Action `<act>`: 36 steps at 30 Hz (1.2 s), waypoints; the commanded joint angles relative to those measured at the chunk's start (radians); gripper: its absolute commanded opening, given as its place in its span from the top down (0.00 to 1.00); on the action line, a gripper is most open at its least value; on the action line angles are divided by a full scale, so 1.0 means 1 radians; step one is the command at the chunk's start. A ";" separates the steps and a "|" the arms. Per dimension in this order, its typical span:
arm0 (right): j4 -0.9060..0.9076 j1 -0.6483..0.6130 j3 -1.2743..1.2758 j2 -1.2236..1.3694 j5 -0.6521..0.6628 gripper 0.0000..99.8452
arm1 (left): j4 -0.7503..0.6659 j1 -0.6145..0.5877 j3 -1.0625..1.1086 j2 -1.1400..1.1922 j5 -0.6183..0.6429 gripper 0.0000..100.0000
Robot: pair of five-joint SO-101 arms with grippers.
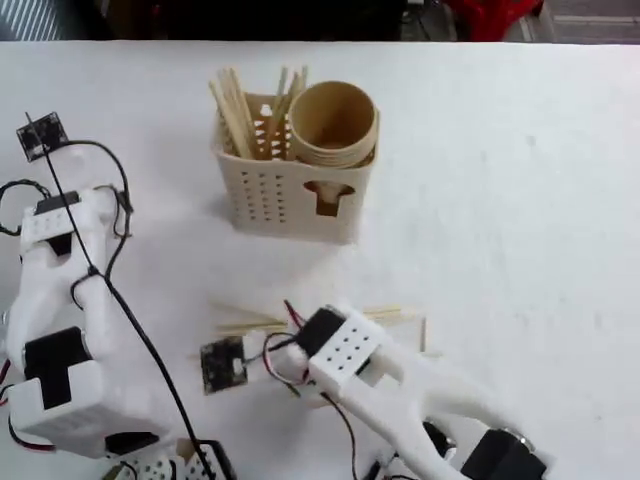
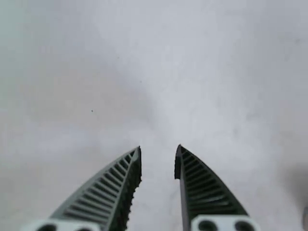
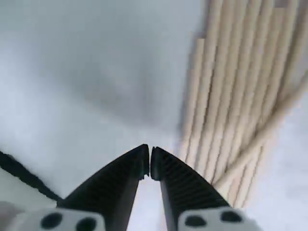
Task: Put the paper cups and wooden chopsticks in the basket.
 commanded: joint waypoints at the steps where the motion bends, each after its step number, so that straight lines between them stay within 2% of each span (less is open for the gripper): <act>1: 0.002 -0.016 0.009 -0.018 0.055 0.98 | -0.018 0.012 -0.015 -0.004 0.009 0.87; 6: -0.085 0.054 -0.025 0.096 0.066 0.98 | -0.018 0.012 -0.014 -0.004 0.009 0.87; 13: -0.143 0.217 -0.247 0.374 0.058 0.98 | -0.018 0.010 -0.011 -0.004 0.009 0.87; 16: -0.147 0.252 -0.342 0.433 0.003 0.98 | -0.018 0.010 -0.012 -0.004 0.009 0.87; 25: -0.193 0.259 -0.407 0.410 -0.227 0.98 | -0.018 0.012 -0.015 -0.004 0.009 0.87; 36: -0.154 0.262 -0.387 0.206 -0.230 0.98 | -0.018 0.013 -0.015 -0.004 0.009 0.87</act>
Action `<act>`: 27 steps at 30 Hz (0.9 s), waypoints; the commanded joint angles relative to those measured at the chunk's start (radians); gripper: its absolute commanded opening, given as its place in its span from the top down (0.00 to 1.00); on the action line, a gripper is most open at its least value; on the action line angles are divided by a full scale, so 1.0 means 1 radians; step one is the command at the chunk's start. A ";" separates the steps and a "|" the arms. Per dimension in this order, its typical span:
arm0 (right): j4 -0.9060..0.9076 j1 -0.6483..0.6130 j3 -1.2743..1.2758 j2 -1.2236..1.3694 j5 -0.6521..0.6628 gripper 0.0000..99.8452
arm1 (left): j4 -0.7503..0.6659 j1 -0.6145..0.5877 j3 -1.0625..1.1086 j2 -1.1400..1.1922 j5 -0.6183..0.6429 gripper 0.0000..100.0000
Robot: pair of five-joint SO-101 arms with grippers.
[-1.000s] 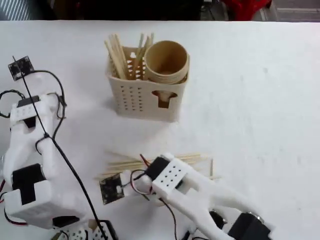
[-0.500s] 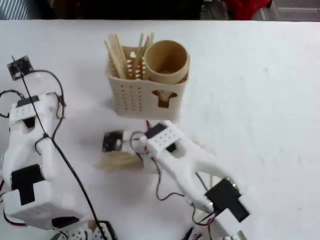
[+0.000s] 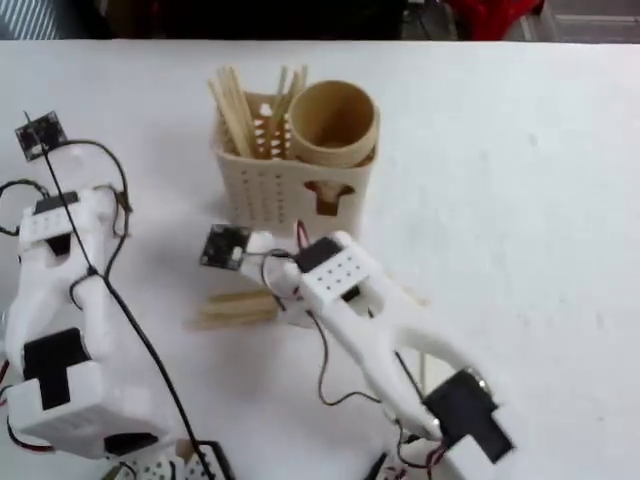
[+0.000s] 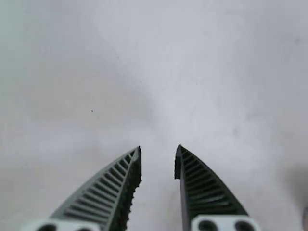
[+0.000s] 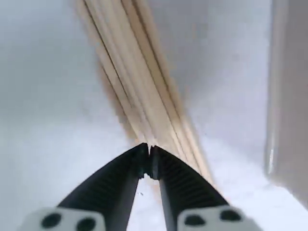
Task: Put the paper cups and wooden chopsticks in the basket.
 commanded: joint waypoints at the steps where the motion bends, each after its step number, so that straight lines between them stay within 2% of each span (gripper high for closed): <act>1: 0.007 0.010 -0.021 -0.122 0.000 0.98 | -0.018 0.013 -0.015 -0.004 0.009 0.87; 4: -0.004 0.010 -0.025 -0.140 0.034 0.97 | -0.018 0.010 -0.014 -0.004 0.009 0.87; 8: -0.077 0.042 -0.025 -0.039 0.069 0.84 | -0.018 0.010 -0.012 -0.005 0.009 0.87; 9: -0.113 0.050 -0.025 -0.004 0.089 0.84 | -0.018 0.010 -0.012 -0.005 0.009 0.87; 15: -0.223 0.093 -0.031 0.156 0.121 0.87 | -0.018 0.010 -0.014 -0.005 0.009 0.87; 23: -0.242 0.101 -0.028 0.180 0.120 0.88 | -0.018 0.013 -0.012 -0.005 0.009 0.87; 27: -0.243 0.093 -0.028 0.180 0.126 0.99 | -0.018 0.013 -0.011 -0.005 0.009 0.87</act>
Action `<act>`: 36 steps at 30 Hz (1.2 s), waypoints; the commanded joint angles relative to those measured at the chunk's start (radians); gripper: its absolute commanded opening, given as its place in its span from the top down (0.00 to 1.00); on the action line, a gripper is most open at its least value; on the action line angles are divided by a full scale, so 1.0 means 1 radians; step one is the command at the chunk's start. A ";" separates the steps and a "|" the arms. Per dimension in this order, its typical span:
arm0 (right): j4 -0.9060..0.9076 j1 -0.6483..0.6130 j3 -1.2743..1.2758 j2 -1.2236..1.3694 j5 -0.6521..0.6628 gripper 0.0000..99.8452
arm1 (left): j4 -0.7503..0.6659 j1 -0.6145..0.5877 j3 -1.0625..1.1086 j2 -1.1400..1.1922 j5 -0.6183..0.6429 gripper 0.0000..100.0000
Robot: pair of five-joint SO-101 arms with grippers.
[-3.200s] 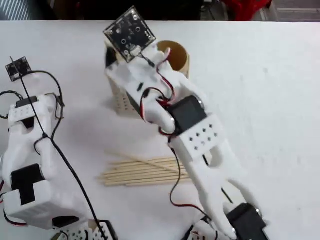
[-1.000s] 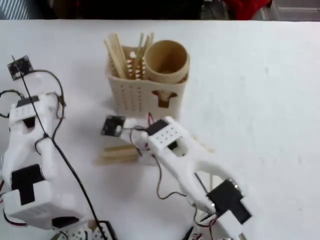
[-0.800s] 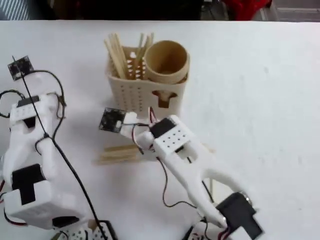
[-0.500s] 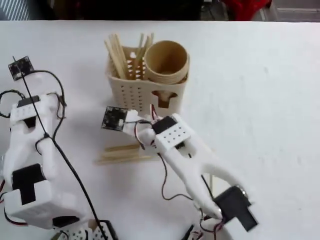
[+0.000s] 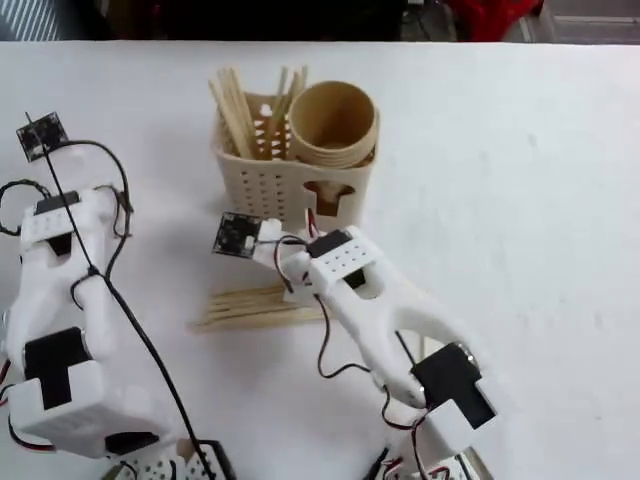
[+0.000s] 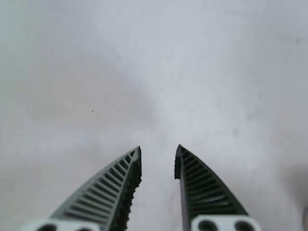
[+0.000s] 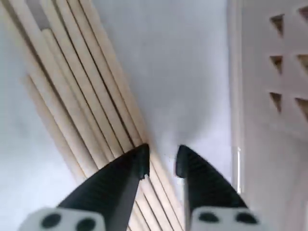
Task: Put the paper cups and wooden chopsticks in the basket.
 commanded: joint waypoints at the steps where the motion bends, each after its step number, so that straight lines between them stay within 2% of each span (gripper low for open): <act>1: -0.015 -0.002 -0.023 -0.001 0.014 0.98 | -0.018 0.013 -0.011 -0.005 0.009 0.87; 7: -0.015 -0.033 -0.021 0.001 0.014 0.85 | -0.018 0.013 -0.009 -0.005 0.009 0.87; 18: 0.019 -0.031 -0.054 0.068 0.015 0.85 | -0.017 0.010 -0.009 -0.005 0.009 0.87; 24: 0.073 -0.035 -0.041 0.067 0.044 0.89 | -0.017 0.010 -0.011 -0.005 0.009 0.87; 30: 0.073 -0.038 -0.029 0.053 0.049 0.89 | -0.017 0.010 -0.012 -0.005 0.009 0.87; 36: 0.082 -0.116 -0.015 0.045 0.046 0.89 | -0.017 0.010 -0.015 -0.005 0.009 0.87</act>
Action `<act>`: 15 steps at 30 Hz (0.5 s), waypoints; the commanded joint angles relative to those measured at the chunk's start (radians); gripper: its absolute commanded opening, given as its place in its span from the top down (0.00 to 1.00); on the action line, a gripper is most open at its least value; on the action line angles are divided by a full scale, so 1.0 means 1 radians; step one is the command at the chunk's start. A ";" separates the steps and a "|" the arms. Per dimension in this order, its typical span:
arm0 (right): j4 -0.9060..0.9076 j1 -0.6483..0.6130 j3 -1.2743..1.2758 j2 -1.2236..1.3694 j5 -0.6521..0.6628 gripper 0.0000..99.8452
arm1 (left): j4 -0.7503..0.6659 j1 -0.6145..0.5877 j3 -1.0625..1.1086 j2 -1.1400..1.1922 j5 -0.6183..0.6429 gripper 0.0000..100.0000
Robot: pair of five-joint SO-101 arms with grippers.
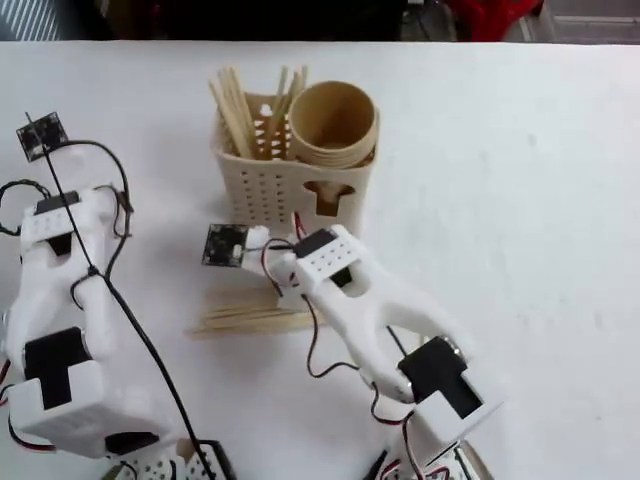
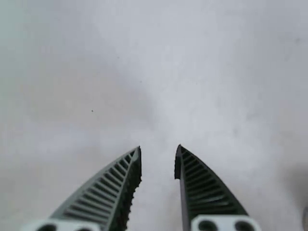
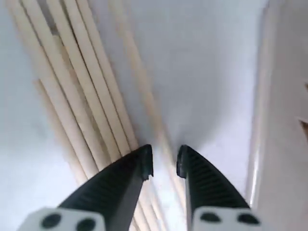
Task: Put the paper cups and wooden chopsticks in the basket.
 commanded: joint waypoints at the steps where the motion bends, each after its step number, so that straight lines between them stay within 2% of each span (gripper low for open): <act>1: 0.008 -0.047 0.000 -0.022 0.005 0.89 | -0.017 0.010 -0.015 -0.005 0.009 0.87; 7: -0.028 -0.022 -0.011 -0.022 0.015 0.89 | -0.017 0.010 -0.014 -0.005 0.009 0.87; 12: -0.027 -0.027 -0.003 -0.028 0.150 0.89 | -0.017 0.012 -0.014 -0.005 0.009 0.87; 15: -0.022 -0.022 -0.008 -0.012 0.172 0.89 | -0.017 0.012 -0.012 -0.005 0.009 0.87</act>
